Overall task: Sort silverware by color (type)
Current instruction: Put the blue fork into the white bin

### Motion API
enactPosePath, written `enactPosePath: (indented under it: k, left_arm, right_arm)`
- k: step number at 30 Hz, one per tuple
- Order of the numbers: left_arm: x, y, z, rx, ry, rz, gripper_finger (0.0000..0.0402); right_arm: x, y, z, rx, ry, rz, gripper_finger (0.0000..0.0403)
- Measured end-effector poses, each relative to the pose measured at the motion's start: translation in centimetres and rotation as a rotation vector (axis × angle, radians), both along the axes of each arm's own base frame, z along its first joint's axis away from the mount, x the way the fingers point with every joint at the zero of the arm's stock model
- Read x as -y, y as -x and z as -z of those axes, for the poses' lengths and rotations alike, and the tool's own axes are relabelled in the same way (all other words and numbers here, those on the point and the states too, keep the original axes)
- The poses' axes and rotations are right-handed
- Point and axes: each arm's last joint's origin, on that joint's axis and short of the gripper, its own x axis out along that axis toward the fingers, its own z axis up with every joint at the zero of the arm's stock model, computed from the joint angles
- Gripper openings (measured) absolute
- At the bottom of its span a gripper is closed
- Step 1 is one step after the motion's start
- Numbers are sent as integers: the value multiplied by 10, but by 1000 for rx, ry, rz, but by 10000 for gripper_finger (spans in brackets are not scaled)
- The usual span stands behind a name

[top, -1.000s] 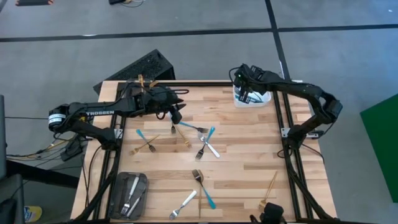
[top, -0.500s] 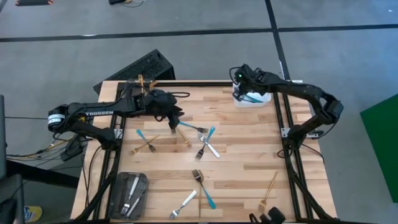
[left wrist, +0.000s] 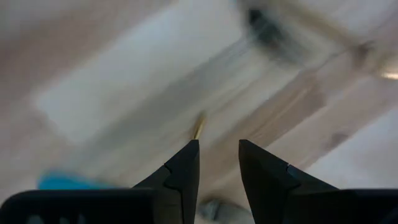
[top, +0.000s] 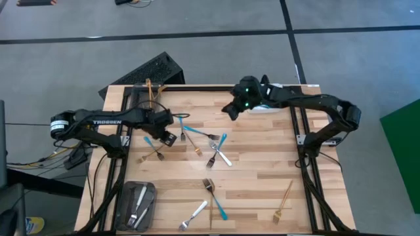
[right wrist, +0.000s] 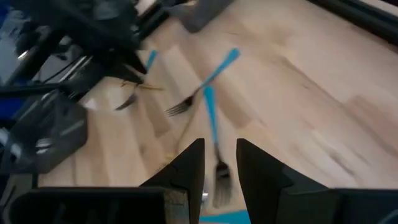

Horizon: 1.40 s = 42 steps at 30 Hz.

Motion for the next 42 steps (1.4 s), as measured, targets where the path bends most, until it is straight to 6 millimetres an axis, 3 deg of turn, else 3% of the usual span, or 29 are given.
enactPosePath:
  k: [8, 13, 19, 31, 42]
  left_arm:
    - [14, 9, 11, -102, 93, -247, 98]
    - [37, 7, 11, -134, 131, -260, 98]
    - [61, 6, 11, -135, 62, -341, 98]
    - [69, 16, 29, -165, 62, -580, 98]
    - [66, 23, 56, -75, 80, -623, 99]
  right_arm:
    - [-33, -14, 0, -9, 67, -34, 116]
    - [-36, -15, 0, -15, 77, -29, 116]
    - [-36, -14, 1, -35, 77, -21, 116]
    - [-28, -11, 2, -40, 80, 9, 116]
    - [-29, -12, 2, -39, 80, 6, 116]
